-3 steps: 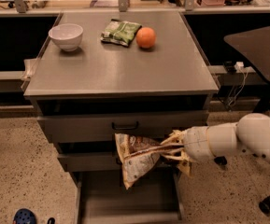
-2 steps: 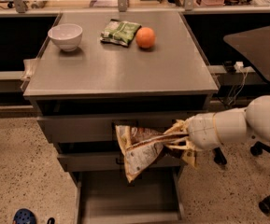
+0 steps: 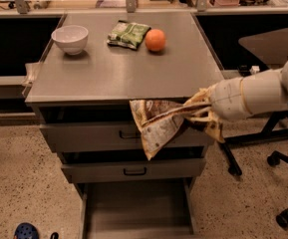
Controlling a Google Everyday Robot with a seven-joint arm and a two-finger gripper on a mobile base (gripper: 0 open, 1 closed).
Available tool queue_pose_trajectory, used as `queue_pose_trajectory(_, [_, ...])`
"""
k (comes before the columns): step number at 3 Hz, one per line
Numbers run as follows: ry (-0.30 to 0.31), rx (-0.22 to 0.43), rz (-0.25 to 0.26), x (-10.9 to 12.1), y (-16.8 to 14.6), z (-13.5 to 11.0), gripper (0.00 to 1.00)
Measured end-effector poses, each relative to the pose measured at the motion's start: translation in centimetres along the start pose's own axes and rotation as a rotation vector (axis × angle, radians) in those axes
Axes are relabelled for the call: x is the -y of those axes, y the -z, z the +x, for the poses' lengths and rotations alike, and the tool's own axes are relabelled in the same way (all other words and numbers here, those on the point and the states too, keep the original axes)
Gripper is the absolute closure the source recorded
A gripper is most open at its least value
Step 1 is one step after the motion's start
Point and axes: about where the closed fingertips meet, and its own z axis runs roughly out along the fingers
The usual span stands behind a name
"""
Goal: Pick brown chip bag from bottom drawer and place on counter
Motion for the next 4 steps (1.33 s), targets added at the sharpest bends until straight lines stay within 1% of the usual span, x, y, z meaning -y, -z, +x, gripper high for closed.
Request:
queue_pose_trajectory(1, [0.035,-0.044,0.030,3.3,1.8,-0.3,1.00])
queue_pose_trajectory(2, [0.038,-0.007,0.082,6.9,3.5,-0.3,1.00])
queue_pose_trajectory(3, [0.037,0.015,0.122,8.6,4.9,-0.2,1.00])
queue_pose_trajectory(4, [0.120,-0.012,0.148,8.5,6.0,0.1,1.00])
